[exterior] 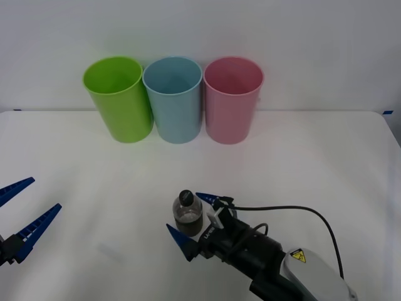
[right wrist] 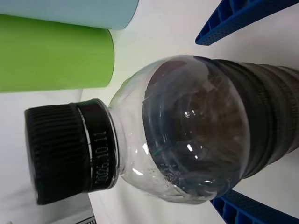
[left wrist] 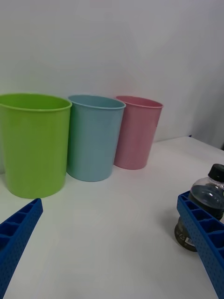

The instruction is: Grasp the object on the table and drop it into the matching bin: aluminum can to the light blue bin, PET bottle to the pink bin.

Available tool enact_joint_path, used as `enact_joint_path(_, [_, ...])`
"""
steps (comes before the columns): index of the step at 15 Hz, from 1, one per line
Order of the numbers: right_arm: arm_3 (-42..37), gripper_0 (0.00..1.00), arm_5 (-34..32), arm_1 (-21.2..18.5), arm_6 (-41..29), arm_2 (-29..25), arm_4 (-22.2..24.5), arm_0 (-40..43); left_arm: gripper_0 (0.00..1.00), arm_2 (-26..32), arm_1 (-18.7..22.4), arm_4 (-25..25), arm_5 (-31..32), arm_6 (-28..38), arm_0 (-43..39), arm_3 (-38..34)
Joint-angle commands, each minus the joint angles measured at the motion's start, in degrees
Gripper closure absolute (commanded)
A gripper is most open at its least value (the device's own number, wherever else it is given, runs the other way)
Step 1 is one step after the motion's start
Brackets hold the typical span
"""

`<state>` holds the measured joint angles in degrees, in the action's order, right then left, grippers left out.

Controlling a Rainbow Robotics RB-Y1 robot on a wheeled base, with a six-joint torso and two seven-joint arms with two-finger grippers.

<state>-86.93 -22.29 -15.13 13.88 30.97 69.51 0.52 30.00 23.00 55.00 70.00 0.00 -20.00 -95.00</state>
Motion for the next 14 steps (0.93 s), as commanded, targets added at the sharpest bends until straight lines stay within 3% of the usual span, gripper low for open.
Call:
enact_joint_path(1, [0.0,0.0,0.4,0.0,0.1,0.6,-0.1,0.0,0.0,0.0,0.0,0.0,0.0,0.0,0.0,0.0])
enact_joint_path(11, [0.0,0.0,1.6,0.6,0.4,1.5,0.0,-0.1,0.0,0.0,0.0,0.0,0.0,0.0,0.0,0.0])
enact_joint_path(12, [0.0,0.04,1.7,0.7,0.5,1.5,0.0,-0.1,0.0,0.0,0.0,0.0,0.0,0.0,0.0,0.0])
enact_joint_path(13, [0.0,0.42,1.8,0.7,0.6,1.6,-0.1,-0.1,0.0,0.0,0.0,0.0,0.0,0.0,0.0,0.0])
enact_joint_path(14, [0.0,0.87,1.9,0.7,0.5,1.6,-0.1,-0.1,0.0,0.0,0.0,0.0,0.0,0.0,0.0,0.0])
